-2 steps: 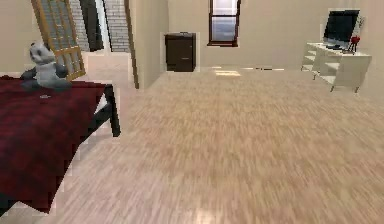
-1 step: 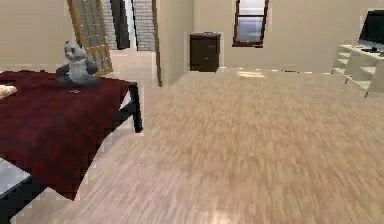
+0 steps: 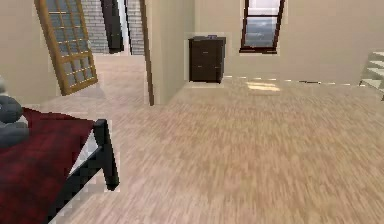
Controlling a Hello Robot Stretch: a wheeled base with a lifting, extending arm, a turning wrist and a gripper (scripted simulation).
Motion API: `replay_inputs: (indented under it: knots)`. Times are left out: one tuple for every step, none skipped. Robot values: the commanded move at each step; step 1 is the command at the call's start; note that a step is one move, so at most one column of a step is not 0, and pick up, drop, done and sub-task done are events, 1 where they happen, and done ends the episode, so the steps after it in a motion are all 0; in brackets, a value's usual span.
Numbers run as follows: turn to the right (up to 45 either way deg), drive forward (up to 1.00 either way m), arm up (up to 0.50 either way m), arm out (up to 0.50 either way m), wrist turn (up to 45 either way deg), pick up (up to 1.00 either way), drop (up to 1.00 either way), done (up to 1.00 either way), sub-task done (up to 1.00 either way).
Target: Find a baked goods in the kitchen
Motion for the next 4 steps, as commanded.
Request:
replay_inputs:
  knots:
    - [0.0,1.0,0.0,0.0,0.0,0.0,0.0,0.0,0.0]
    - [0.0,0.6,0.0,0.0,0.0,0.0,0.0,0.0,0.0]
    - [-39.0,0.0,0.0,0.0,0.0,0.0,0.0,0.0,0.0]
    - [0.0,0.1,0.0,0.0,0.0,0.0,0.0,0.0,0.0]
